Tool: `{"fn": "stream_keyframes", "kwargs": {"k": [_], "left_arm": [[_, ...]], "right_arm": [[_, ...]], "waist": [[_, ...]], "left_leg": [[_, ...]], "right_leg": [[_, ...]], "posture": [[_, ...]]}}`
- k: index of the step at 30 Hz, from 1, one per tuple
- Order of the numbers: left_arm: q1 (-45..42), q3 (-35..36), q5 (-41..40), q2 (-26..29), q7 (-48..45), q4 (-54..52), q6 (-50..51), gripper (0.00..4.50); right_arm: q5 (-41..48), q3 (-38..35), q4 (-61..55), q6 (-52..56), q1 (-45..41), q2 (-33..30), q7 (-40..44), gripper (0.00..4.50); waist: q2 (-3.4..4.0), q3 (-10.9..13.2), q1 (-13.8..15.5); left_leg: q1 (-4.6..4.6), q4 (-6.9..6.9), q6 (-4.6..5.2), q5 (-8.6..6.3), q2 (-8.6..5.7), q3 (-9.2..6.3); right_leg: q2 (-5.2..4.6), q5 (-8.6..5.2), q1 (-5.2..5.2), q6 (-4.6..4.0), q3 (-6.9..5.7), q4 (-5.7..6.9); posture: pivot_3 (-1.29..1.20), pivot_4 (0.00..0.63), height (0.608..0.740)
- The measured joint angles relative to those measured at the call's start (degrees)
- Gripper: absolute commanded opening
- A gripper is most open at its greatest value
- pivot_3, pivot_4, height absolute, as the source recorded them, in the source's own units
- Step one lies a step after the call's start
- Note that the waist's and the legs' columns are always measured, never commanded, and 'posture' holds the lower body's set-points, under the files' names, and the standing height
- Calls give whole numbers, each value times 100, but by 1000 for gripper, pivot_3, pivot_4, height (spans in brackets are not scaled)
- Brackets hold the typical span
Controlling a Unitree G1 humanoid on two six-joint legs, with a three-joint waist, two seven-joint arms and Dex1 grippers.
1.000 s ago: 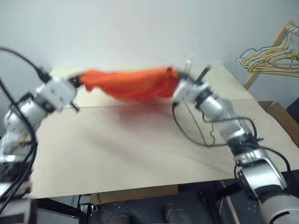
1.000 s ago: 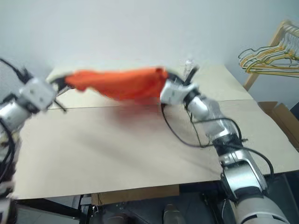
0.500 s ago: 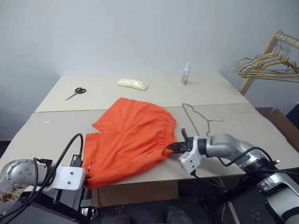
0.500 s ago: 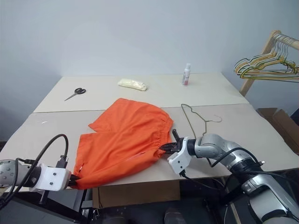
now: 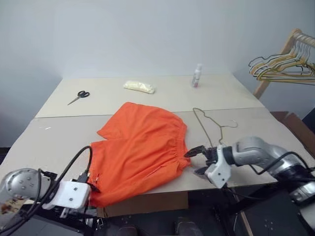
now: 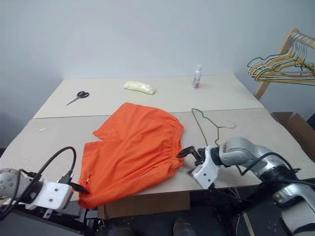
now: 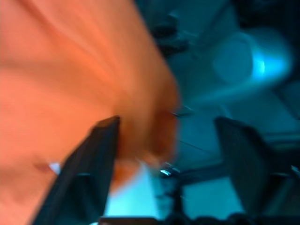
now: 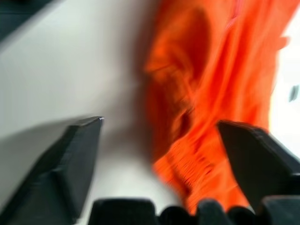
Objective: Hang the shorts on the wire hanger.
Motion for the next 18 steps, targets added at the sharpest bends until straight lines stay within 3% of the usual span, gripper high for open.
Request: {"fn": "stream_keyframes", "kwargs": {"k": [4,8,11,15,18], "left_arm": [[-139,412,-744,-185,-292,-1,262,4457],[-869,547,-1840,-706,-216,-225,760,4457],[-1563,433,-2138,-1152,157,-289,1026,4457],[-2323,-67,-1916,-1899,850,-219,1238,4457],[-2687,-421,-1777,-2319,1269,-176,1448,4457]], "right_arm": [[1363,-391,-780,1295,299,-293,616,4500],[2429,-941,-1700,3801,225,-276,823,4500],[2396,-1259,-1769,5437,-16,206,245,4500],[2123,-1384,-1320,7802,-366,968,-674,4500],[2177,-1701,-724,9176,-661,1576,-1174,4500]], "waist": [[2,2,-3],[6,3,10],[2,1,48],[3,-1,124],[3,-3,137]], "left_leg": [[5,0,0,0,6,0],[10,4,-1,0,8,-5],[-1,11,-2,-1,-4,-4],[-28,13,-4,-1,-14,-1],[-94,25,-4,0,-16,-12]], "right_leg": [[0,-2,6,1,5,8],[5,-2,6,4,-2,12],[16,3,-4,12,-4,12],[16,34,-28,41,-1,10],[23,71,-77,1,-1,7]], "posture": [[56,0,740],[50,0,740],[42,0,740],[35,0,740],[14,0,740]]}}
